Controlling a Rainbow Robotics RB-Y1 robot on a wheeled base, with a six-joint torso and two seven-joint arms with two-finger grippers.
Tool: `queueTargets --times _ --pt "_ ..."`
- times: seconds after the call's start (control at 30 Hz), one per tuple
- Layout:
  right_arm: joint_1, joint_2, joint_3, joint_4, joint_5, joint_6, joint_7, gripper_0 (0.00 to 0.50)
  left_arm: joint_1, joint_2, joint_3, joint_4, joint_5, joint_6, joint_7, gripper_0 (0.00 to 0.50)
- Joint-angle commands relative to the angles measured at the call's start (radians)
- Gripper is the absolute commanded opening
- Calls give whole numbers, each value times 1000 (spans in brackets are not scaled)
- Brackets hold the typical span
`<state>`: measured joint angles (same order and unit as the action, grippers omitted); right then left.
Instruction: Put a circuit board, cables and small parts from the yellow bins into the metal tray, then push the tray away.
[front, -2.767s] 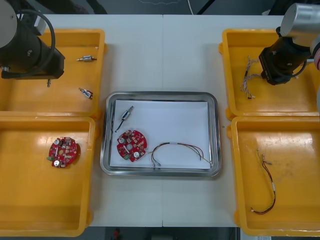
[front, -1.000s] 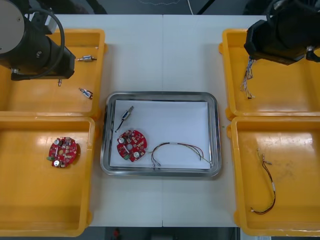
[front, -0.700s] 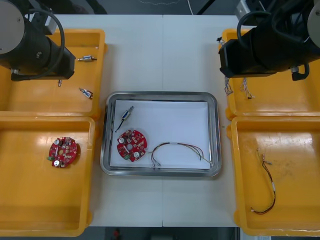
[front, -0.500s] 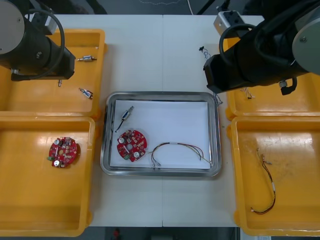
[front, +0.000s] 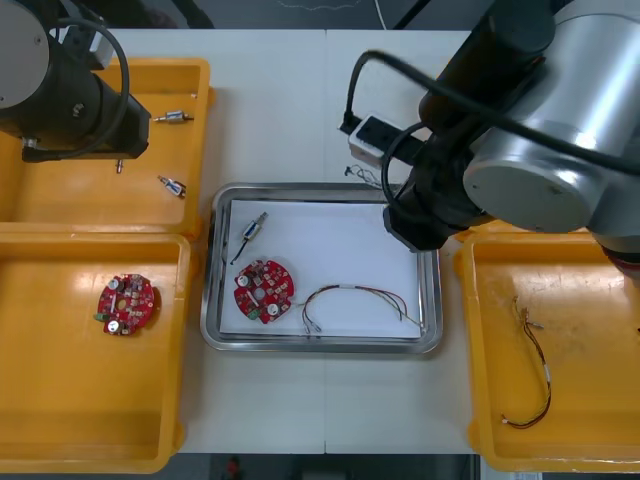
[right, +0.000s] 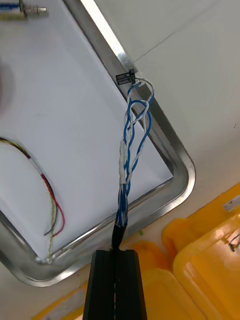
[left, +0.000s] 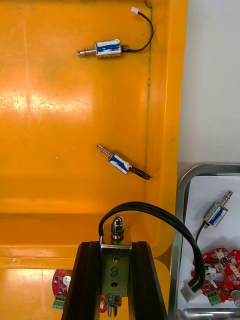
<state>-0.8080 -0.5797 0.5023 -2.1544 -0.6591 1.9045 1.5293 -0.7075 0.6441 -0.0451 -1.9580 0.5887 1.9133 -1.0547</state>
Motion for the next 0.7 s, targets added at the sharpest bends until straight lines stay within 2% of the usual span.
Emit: queueTargets --times 0.03,0.23,0.57,0.7 --pt "0 -12 93 34 65 -84 176 0 3 -9 28 -35 -10 7 15 2" --pt "0 12 171 119 136 -223 321 0 2 -9 28 -35 -9 7 16 3" --pt "1 23 219 260 164 -367 555 0 2 -9 28 -35 -10 7 16 1" --pt "0 24 242 307 167 -427 612 0 3 -9 28 -35 -15 7 15 3"
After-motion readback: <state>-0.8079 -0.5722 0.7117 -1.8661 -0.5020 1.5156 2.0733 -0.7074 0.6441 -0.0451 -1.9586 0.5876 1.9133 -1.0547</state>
